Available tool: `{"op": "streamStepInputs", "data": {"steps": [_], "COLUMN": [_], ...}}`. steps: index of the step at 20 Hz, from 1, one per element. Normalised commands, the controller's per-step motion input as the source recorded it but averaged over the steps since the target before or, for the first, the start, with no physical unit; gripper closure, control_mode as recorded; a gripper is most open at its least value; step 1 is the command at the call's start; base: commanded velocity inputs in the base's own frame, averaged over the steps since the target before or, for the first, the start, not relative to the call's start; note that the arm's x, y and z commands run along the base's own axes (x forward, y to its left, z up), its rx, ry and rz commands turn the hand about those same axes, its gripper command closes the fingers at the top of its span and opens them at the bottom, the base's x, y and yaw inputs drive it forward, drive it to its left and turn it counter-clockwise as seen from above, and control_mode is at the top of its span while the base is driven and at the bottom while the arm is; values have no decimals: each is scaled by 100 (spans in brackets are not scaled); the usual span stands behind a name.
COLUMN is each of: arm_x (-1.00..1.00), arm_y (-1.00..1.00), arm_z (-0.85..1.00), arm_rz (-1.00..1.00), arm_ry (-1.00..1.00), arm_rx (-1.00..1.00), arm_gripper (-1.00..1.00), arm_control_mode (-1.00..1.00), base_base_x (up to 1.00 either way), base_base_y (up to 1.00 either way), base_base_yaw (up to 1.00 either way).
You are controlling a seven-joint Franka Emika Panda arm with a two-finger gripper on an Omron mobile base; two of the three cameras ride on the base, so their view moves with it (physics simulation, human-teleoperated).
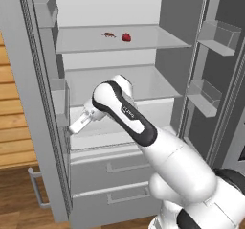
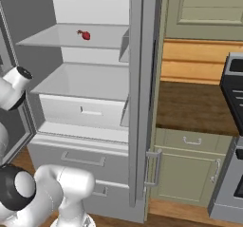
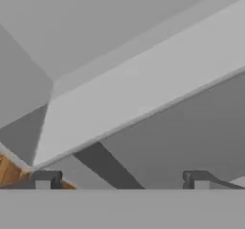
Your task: Take the strawberry from the fridge and place it on top of the pancake, located on the dining counter.
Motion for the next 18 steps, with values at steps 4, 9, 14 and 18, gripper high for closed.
{"op": "streamStepInputs", "data": {"steps": [4, 9, 14, 18], "arm_x": [-98, -71, -35, -31], "arm_y": [-54, -82, -88, -91], "arm_z": [18, 5, 6, 0], "arm_rz": [-2, -22, -50, -56], "arm_ry": [-34, -18, -1, 0], "arm_rx": [0, 0, 0, 0], "arm_gripper": [-100, -100, -100, -100], "arm_control_mode": [-100, -100, -100, -100], "base_base_x": [0, 0, 0, 0], "base_base_y": [0, 0, 0, 0], "base_base_yaw": [0, 0, 0, 0]}}
